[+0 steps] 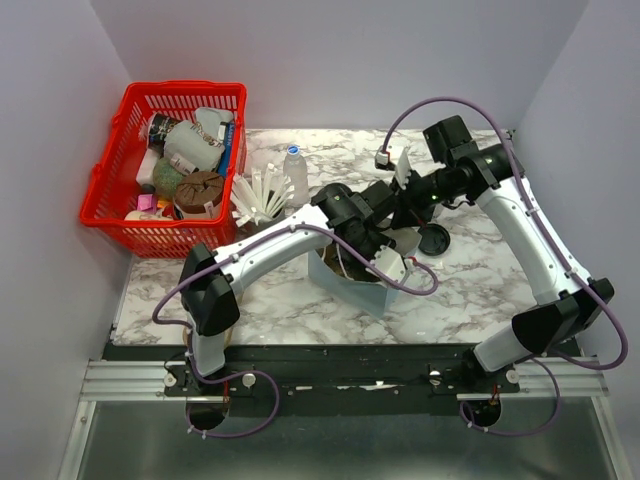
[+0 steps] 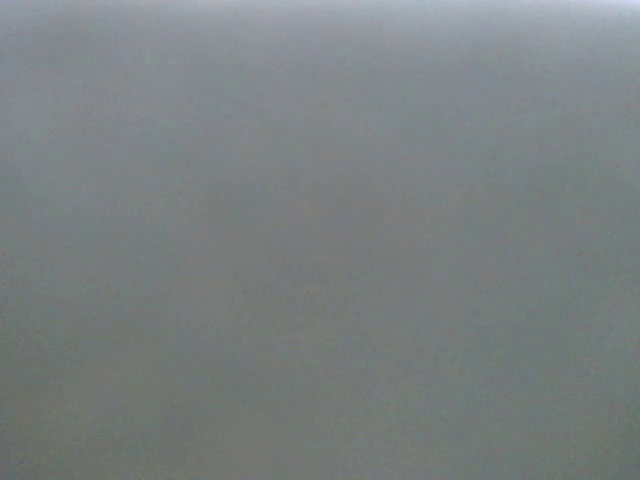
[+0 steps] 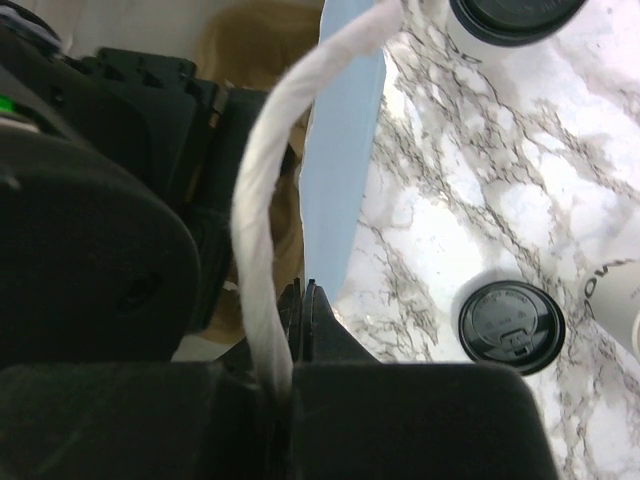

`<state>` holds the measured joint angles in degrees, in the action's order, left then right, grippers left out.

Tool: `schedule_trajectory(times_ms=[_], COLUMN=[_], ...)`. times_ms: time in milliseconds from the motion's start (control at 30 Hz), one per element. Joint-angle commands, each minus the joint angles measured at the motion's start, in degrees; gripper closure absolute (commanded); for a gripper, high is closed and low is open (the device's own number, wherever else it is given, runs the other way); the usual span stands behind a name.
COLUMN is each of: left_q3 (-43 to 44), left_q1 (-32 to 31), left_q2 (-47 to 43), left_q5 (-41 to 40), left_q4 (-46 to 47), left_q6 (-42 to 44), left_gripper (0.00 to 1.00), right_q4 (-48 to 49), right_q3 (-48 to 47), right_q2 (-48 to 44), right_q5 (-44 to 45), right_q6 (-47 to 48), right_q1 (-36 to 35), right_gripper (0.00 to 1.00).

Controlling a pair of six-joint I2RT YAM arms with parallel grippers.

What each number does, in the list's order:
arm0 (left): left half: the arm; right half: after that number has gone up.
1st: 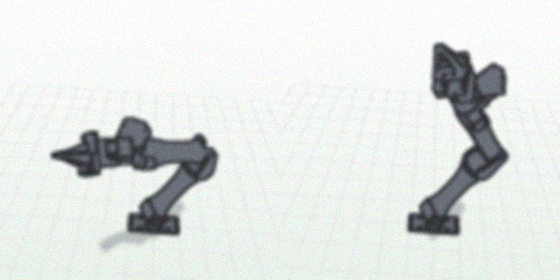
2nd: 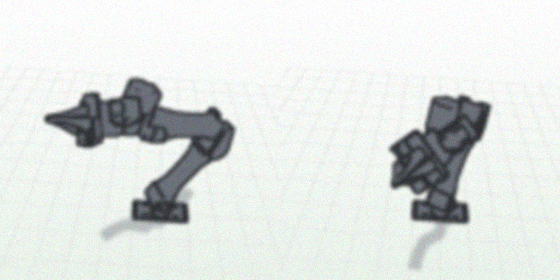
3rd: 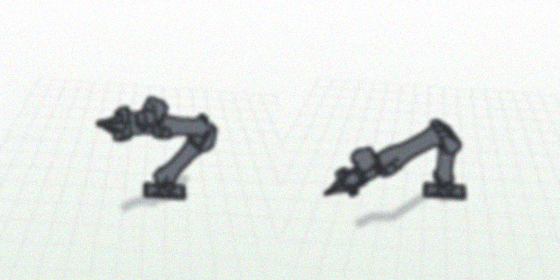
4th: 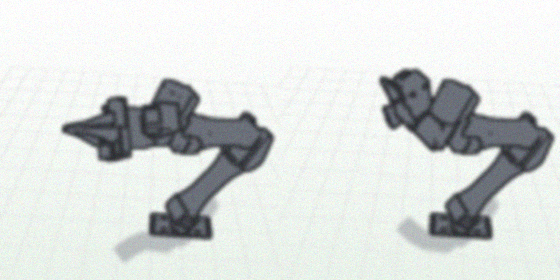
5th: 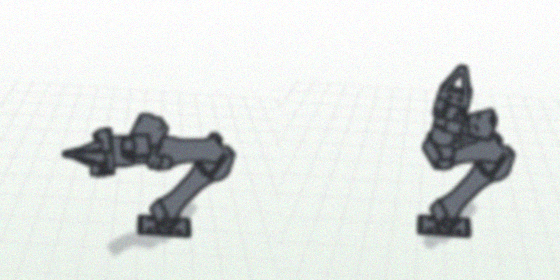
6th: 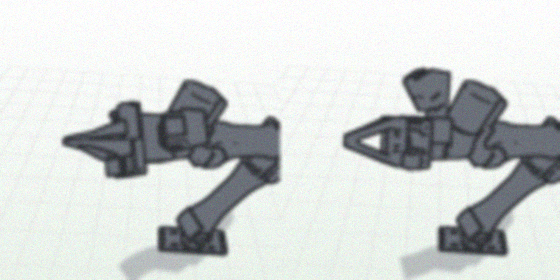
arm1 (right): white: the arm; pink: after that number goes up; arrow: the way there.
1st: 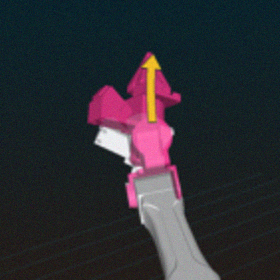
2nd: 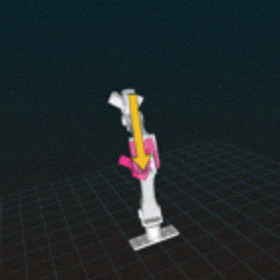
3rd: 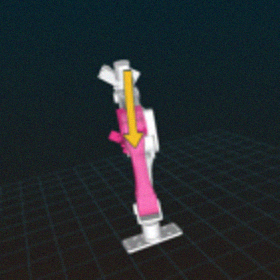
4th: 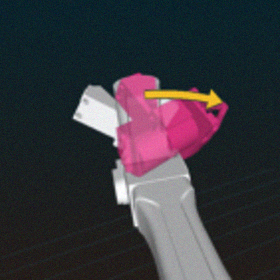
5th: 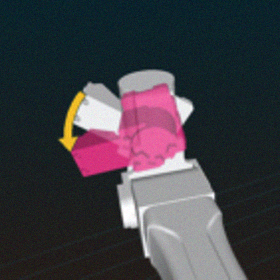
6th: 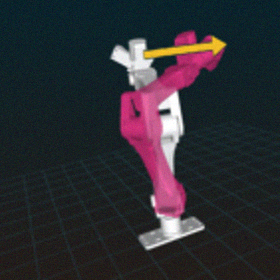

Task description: Pack the takeout coffee

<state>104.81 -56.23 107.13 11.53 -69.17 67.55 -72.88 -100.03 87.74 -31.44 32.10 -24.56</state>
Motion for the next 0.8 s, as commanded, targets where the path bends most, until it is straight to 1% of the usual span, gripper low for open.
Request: schedule_trajectory(times_ms=[0,133,333,400,433,633,733,767], left_q3=[-8.46,-11.30,-10.16,-9.46,-8.32,-3.31,-3.56,-3.48], left_q1=[-0.11,0.06,0.85,1.21,1.29,3.22,5.24,5.77], left_q2=[-3.50,-6.58,-7.81,-8.60,-8.78,-10.27,-12.73,-14.39], left_q5=[3.76,5.87,8.06,8.42,8.86,14.74,19.57,20.37], left_q4=[12.53,17.31,20.56,22.48,22.93,23.20,26.70,28.11], left_q6=[-4.35,-6.11,-9.01,-10.85,-12.86,-19.90,-26.57,-30.16], left_gripper=[0.38,0.37,0.36,0.33,0.30,0.30,0.27,0.27], right_q4=[0.46,0.99,-0.07,0.02,0.11,0.20,-0.07,-0.33], right_q3=[-0.08,0.36,-0.52,-0.34,-0.26,-1.39,-2.36,-2.63], right_q2=[0.68,0.14,1.73,2.08,2.17,3.48,4.27,4.36], right_q5=[-4.07,-2.84,-2.57,-2.31,-2.05,-1.78,-1.34,-1.26], right_q6=[1.39,2.18,2.36,2.27,2.27,2.27,2.44,2.53], right_q1=[-2.78,-2.78,-2.69,-2.60,-2.34,-1.02,-0.15,-0.14], right_gripper=[1.00,1.00,1.00,1.00,1.00,1.00,1.00,1.00])
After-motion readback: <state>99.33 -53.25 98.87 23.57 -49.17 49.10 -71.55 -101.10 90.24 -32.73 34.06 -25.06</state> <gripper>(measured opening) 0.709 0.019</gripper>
